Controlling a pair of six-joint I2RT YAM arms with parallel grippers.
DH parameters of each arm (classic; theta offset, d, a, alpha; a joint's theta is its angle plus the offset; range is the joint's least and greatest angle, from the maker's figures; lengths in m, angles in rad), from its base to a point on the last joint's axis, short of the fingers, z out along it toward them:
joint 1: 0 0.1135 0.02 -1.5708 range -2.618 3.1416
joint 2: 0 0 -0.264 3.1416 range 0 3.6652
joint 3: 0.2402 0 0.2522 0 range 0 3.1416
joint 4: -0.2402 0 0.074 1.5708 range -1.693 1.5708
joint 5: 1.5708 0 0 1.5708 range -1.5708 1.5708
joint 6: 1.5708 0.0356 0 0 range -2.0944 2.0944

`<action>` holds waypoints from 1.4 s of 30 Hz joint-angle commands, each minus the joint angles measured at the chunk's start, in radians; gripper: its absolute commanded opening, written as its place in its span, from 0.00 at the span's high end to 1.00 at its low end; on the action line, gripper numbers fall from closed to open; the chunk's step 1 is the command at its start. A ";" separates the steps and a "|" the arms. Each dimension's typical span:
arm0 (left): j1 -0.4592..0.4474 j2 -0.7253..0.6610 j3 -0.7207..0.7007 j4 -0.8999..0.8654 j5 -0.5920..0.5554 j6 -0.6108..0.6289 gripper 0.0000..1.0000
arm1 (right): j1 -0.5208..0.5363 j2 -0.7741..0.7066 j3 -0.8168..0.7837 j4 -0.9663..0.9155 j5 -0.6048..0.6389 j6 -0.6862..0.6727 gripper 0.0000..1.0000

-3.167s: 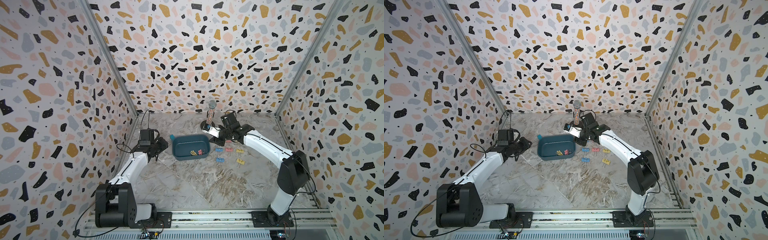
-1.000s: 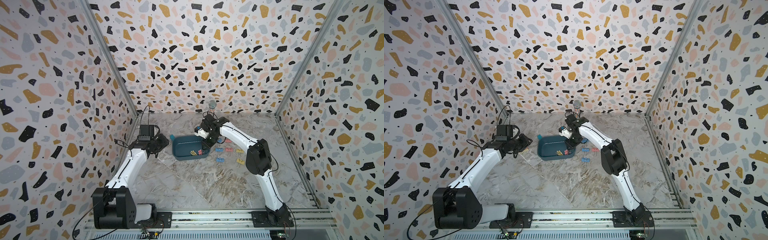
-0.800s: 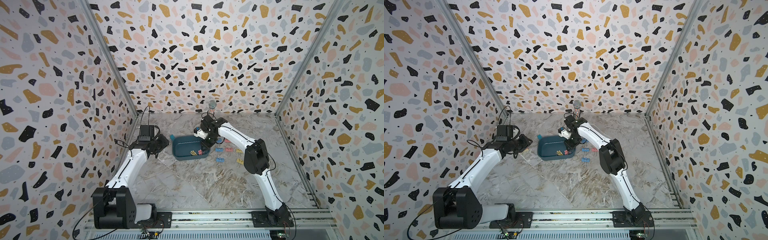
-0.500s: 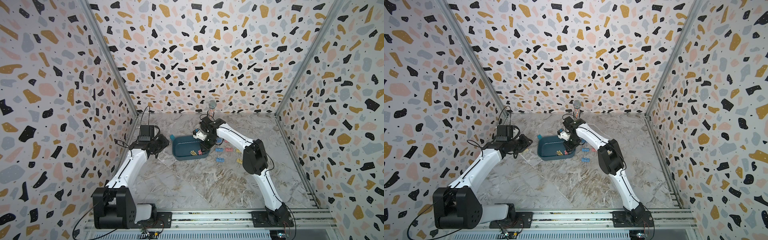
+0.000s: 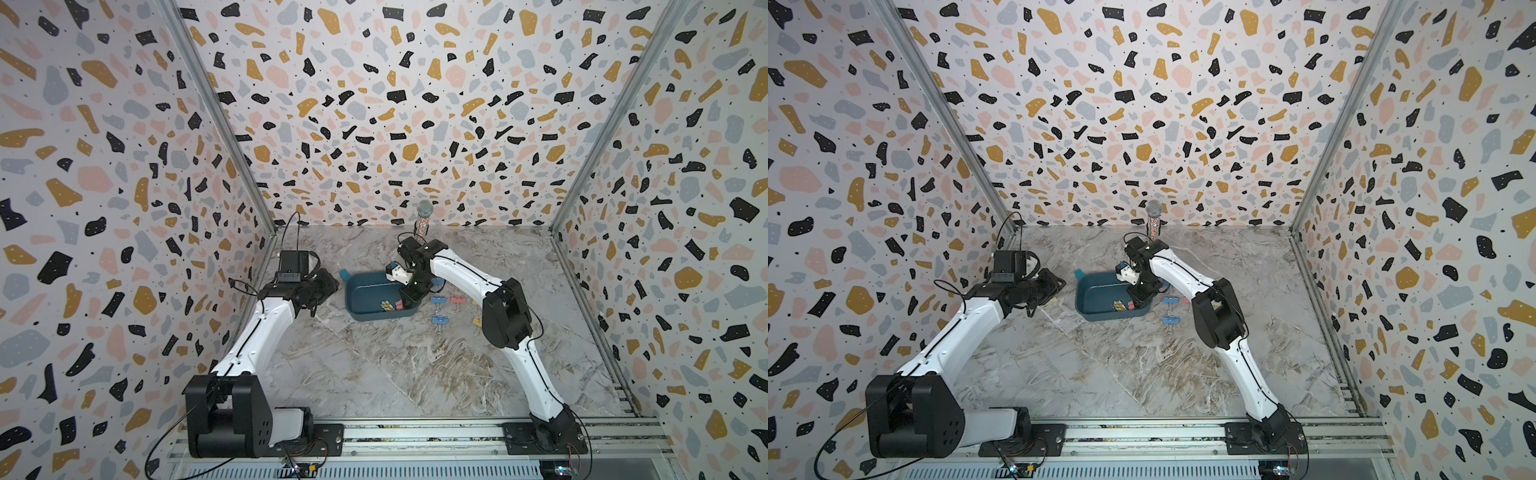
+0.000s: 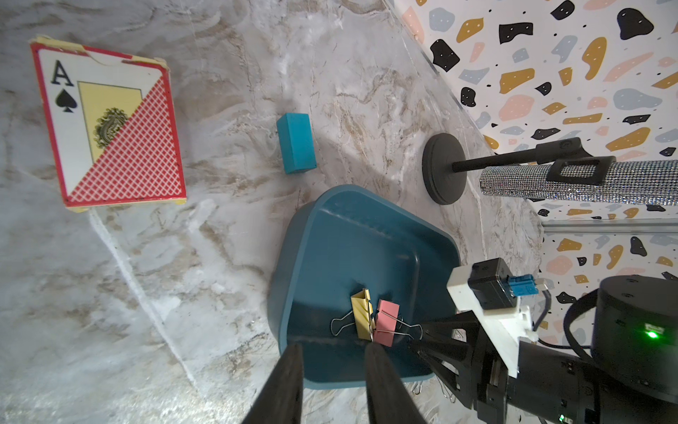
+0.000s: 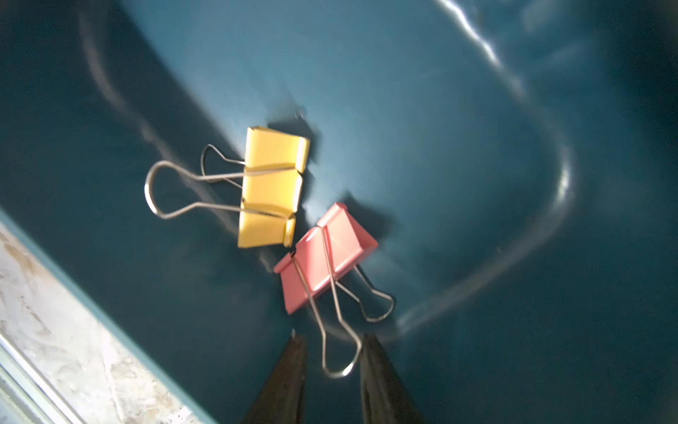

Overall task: Take out the binder clips from the storage box
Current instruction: Pick up the binder clip from the storage box.

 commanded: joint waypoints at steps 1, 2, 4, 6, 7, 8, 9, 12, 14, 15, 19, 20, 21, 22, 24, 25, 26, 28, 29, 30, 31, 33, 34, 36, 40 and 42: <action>-0.003 -0.016 -0.008 0.008 0.008 0.007 0.68 | 0.005 -0.007 0.037 -0.038 -0.004 0.011 0.73; -0.003 -0.016 -0.008 0.008 0.008 0.007 0.68 | 0.005 -0.005 0.038 -0.037 -0.004 0.013 0.74; -0.003 -0.016 -0.008 0.009 0.008 0.008 0.67 | 0.005 -0.003 0.044 -0.038 -0.012 0.014 0.79; -0.003 -0.015 -0.008 0.007 0.010 0.007 0.67 | 0.005 0.001 0.054 -0.038 -0.017 0.018 0.87; -0.003 -0.016 -0.008 0.007 0.009 0.008 0.67 | 0.005 0.003 0.058 -0.038 -0.019 0.019 0.89; -0.003 -0.013 -0.006 0.006 0.010 0.008 0.67 | 0.005 0.003 0.062 -0.038 -0.020 0.021 0.92; -0.003 -0.013 -0.006 0.007 0.010 0.008 0.68 | 0.005 0.003 0.067 -0.037 -0.021 0.020 0.94; -0.003 -0.013 -0.005 0.006 0.010 0.009 0.67 | 0.005 0.001 0.078 -0.037 -0.024 0.020 0.99; -0.003 -0.012 -0.004 0.007 0.010 0.010 0.67 | 0.005 0.002 0.089 -0.037 -0.027 0.020 1.00; -0.003 -0.012 -0.003 0.006 0.010 0.009 0.67 | 0.005 0.001 0.094 -0.037 -0.028 0.023 1.00; -0.003 -0.010 -0.002 0.007 0.008 0.010 0.67 | 0.005 -0.007 0.118 -0.037 -0.024 0.032 1.00; -0.003 -0.010 -0.002 0.007 0.008 0.010 0.67 | 0.004 -0.011 0.127 -0.037 -0.022 0.036 1.00; -0.003 -0.011 0.000 0.007 0.008 0.009 0.67 | 0.005 -0.013 0.139 -0.036 -0.021 0.039 1.00; -0.003 -0.009 0.000 0.006 0.008 0.009 0.67 | 0.005 -0.016 0.153 -0.036 -0.022 0.045 1.00; -0.003 -0.009 0.002 0.006 0.008 0.010 0.67 | 0.002 -0.016 0.181 -0.037 -0.033 0.060 1.00; -0.003 -0.009 0.002 0.006 0.008 0.010 0.67 | 0.001 -0.018 0.195 -0.037 -0.041 0.069 1.00; -0.003 -0.008 0.002 0.007 0.008 0.010 0.68 | -0.001 -0.018 0.207 -0.037 -0.049 0.078 1.00; -0.003 -0.009 0.004 0.006 0.008 0.010 0.67 | -0.006 -0.023 0.220 -0.032 -0.071 0.099 1.00; -0.003 -0.009 0.005 0.006 0.008 0.011 0.67 | -0.010 -0.030 0.220 -0.025 -0.080 0.114 1.00; -0.003 -0.010 0.006 0.006 0.007 0.010 0.67 | -0.012 -0.037 0.219 -0.018 -0.090 0.125 1.00; -0.003 -0.009 0.007 0.007 0.007 0.011 0.68 | -0.014 -0.045 0.220 -0.011 -0.092 0.135 1.00; -0.003 -0.009 0.010 0.007 0.006 0.011 0.67 | -0.017 -0.063 0.218 0.003 -0.095 0.152 1.00; -0.003 -0.009 0.012 0.005 0.007 0.011 0.67 | -0.018 -0.074 0.218 0.011 -0.096 0.162 1.00; -0.004 -0.009 0.015 0.004 0.007 0.012 0.67 | -0.024 -0.093 0.208 0.028 -0.107 0.194 1.00; -0.003 -0.009 0.021 0.004 0.008 0.014 0.67 | -0.042 -0.164 0.112 0.122 -0.136 0.281 1.00; -0.003 -0.008 0.023 0.003 0.008 0.015 0.67 | -0.052 -0.217 0.024 0.197 -0.139 0.321 1.00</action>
